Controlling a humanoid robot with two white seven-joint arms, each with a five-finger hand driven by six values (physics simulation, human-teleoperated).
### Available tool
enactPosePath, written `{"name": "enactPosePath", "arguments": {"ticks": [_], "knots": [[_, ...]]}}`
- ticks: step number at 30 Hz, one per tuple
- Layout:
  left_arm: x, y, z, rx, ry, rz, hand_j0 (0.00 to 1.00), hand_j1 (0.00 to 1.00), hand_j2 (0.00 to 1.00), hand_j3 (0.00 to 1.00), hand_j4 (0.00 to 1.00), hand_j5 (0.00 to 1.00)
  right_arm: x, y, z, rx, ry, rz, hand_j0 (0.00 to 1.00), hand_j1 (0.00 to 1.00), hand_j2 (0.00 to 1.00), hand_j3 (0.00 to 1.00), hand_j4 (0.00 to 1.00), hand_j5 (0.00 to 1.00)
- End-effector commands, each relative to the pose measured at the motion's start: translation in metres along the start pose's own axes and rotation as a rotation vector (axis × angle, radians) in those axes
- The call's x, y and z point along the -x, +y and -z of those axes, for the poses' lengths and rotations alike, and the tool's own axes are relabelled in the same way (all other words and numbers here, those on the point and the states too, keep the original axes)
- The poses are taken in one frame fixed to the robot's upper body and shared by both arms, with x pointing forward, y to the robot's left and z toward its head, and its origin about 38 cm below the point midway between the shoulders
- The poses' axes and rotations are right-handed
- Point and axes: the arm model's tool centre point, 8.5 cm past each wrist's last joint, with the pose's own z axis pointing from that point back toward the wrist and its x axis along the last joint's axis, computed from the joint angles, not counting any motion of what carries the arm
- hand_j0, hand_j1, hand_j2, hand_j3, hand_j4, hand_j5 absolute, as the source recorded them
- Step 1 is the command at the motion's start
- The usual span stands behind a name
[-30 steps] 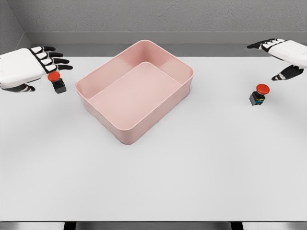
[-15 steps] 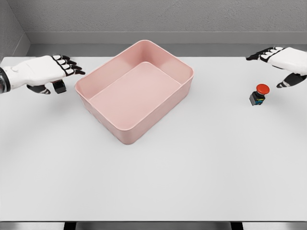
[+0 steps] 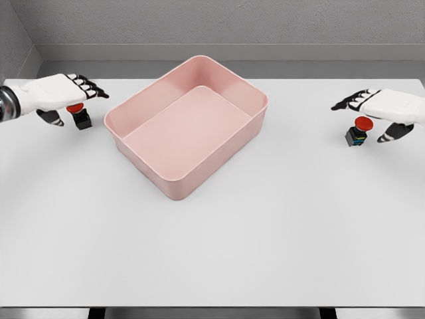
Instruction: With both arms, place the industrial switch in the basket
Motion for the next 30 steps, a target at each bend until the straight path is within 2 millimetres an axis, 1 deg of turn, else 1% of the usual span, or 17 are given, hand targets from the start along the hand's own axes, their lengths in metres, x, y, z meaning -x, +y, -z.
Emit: {"name": "enactPosePath", "arguments": {"ticks": [1,4,8,12,13,14,15,16,18,21,24,30], "knots": [[0.001,-0.005,0.003,0.010,0.008,-0.011,1.00,1.00,1.00,1.00,1.00,1.00,0.000,0.001,0.000,-0.001,-0.001,0.005,1.00,1.00,1.00,1.00,1.00,1.00],[0.003,-0.005,0.002,0.009,0.014,-0.017,1.00,1.00,1.00,1.00,1.00,1.00,0.000,0.000,0.001,0.001,0.000,0.005,1.00,1.00,1.00,1.00,1.00,1.00],[-0.001,-0.005,0.007,0.004,0.004,-0.019,1.00,1.00,1.00,1.00,1.00,1.00,0.002,0.003,0.000,-0.005,0.007,0.009,1.00,1.00,1.00,1.00,1.00,1.00],[0.002,-0.007,0.005,0.011,0.013,-0.021,1.00,1.00,1.00,1.00,1.00,1.00,0.003,0.007,0.006,-0.014,0.008,0.019,1.00,1.00,1.00,1.00,1.00,1.00],[0.007,-0.010,0.004,0.029,0.030,-0.009,1.00,1.00,1.00,1.00,1.00,1.00,0.004,0.008,0.006,-0.016,0.012,0.020,1.00,1.00,1.00,1.00,1.00,1.00],[0.017,-0.011,0.001,0.039,0.058,-0.020,1.00,1.00,1.00,1.00,1.00,1.00,0.003,0.009,0.009,-0.017,0.011,0.025,1.00,1.00,1.00,1.00,1.00,1.00],[0.019,-0.013,0.000,0.043,0.066,-0.026,1.00,1.00,1.00,1.00,1.00,1.00,0.004,0.010,0.012,-0.020,0.014,0.029,1.00,1.00,1.00,1.00,1.00,1.00],[0.021,-0.010,-0.001,0.039,0.071,-0.024,1.00,1.00,1.00,1.00,1.00,1.00,0.005,0.011,0.014,-0.020,0.016,0.033,1.00,1.00,1.00,1.00,1.00,1.00],[0.019,-0.011,0.005,0.040,0.067,-0.035,1.00,1.00,1.00,1.00,1.00,1.00,0.006,0.012,0.017,-0.023,0.020,0.040,1.00,1.00,1.00,1.00,1.00,1.00],[0.018,-0.010,0.007,0.037,0.063,-0.037,1.00,1.00,1.00,1.00,1.00,1.00,0.008,0.013,0.018,-0.024,0.026,0.043,1.00,1.00,1.00,1.00,1.00,1.00],[0.010,-0.008,0.018,0.027,0.044,-0.047,1.00,1.00,1.00,1.00,1.00,1.00,0.009,0.014,0.018,-0.026,0.031,0.047,1.00,1.00,1.00,1.00,1.00,1.00],[0.009,-0.016,0.023,0.042,0.047,-0.072,1.00,1.00,1.00,1.00,1.00,1.00,0.011,0.018,0.026,-0.035,0.041,0.049,1.00,1.00,1.00,1.00,1.00,1.00]]}}
